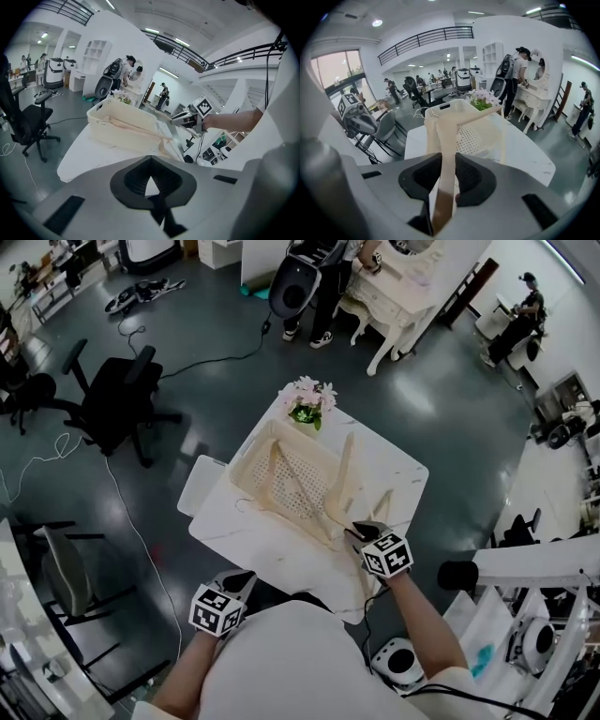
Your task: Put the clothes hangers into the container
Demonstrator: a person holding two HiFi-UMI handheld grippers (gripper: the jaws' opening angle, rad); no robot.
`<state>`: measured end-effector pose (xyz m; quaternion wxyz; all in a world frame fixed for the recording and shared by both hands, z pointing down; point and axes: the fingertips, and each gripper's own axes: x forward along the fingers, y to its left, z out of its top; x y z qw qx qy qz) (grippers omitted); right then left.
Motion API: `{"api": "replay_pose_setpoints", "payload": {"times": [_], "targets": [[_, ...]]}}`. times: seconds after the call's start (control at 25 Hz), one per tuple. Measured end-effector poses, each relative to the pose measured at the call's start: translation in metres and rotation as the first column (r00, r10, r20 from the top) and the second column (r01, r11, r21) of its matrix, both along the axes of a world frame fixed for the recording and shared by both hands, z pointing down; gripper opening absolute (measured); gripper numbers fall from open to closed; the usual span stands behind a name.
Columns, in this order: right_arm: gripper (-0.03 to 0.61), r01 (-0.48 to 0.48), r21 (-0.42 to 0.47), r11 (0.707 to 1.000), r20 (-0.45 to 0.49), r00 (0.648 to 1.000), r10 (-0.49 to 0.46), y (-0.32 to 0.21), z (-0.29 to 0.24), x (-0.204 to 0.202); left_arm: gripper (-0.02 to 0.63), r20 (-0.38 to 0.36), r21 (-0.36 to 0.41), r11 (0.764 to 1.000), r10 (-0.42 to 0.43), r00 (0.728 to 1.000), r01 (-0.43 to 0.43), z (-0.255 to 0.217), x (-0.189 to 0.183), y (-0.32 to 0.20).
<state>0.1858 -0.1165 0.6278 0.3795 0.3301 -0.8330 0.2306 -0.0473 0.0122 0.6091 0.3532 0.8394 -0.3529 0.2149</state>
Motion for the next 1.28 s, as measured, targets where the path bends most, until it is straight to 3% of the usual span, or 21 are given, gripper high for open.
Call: {"api": "replay_pose_setpoints", "payload": {"times": [0.28,0.68,1.0,1.28], "targets": [[0.097,0.149,-0.015,0.989,0.033,0.988,-0.149,0.006,0.006,-0.072,0.008,-0.005,-0.011,0.997,-0.074,0.997,0.073,0.003,-0.020,0.004],[0.097,0.261,-0.047,0.964,0.067,0.964,-0.258,0.007,0.018,-0.134,0.008,-0.003,-0.023,0.988,-0.155,0.988,0.155,0.006,-0.043,0.012],[0.098,0.293,-0.177,0.940,0.081,0.956,-0.282,-0.004,0.042,-0.152,0.008,0.003,-0.040,0.979,-0.201,0.980,0.201,0.009,-0.058,0.014],[0.098,0.250,-0.194,0.949,0.039,0.968,-0.248,-0.018,0.060,-0.156,0.008,0.000,-0.048,0.973,-0.228,0.974,0.227,0.011,-0.066,0.015]]}}
